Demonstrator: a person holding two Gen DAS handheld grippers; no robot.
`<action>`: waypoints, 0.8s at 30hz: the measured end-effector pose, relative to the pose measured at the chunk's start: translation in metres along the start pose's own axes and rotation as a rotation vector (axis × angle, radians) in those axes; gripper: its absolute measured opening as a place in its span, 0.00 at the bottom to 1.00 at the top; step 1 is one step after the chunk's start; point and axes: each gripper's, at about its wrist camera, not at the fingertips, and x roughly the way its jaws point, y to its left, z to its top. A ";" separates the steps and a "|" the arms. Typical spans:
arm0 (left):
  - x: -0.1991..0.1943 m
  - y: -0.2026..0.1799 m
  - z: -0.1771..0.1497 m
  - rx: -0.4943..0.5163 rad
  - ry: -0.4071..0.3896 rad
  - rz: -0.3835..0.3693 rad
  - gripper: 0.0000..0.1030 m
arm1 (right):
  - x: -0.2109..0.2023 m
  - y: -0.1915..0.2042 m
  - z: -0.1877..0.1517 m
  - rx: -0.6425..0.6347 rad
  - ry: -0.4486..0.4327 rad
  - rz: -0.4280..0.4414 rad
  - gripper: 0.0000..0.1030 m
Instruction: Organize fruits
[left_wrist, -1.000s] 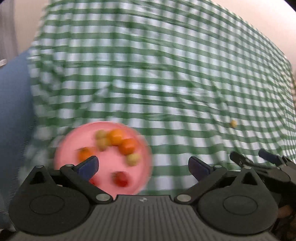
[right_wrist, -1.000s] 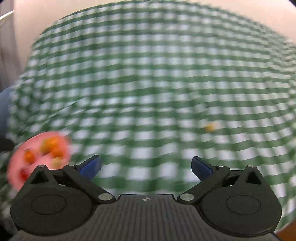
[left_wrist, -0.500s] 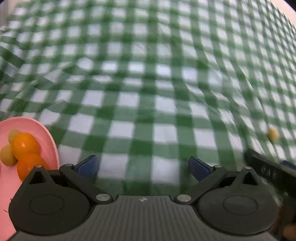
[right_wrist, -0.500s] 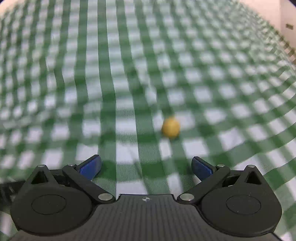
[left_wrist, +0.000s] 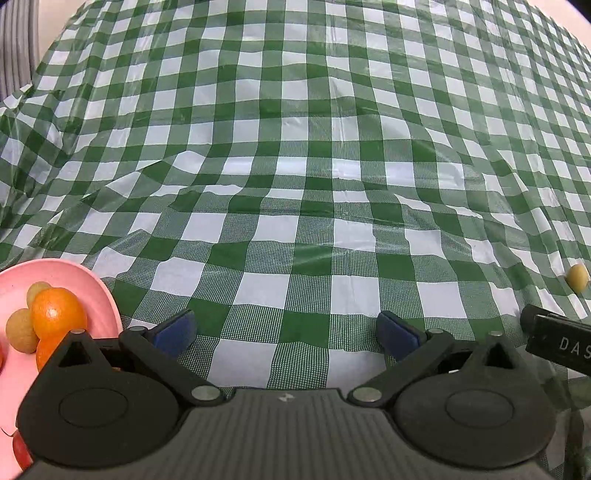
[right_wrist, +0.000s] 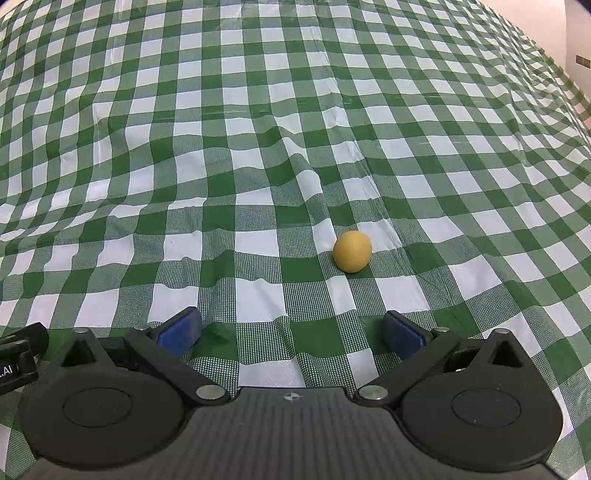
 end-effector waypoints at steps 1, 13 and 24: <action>0.000 0.000 0.000 0.000 0.000 0.000 1.00 | 0.000 0.000 0.000 0.001 0.000 -0.001 0.99; 0.000 0.000 0.000 0.000 0.000 0.000 1.00 | 0.000 0.000 0.000 0.000 0.000 0.000 0.99; -0.007 0.001 0.001 0.001 -0.001 -0.002 1.00 | 0.000 0.000 0.000 0.000 -0.003 0.000 0.99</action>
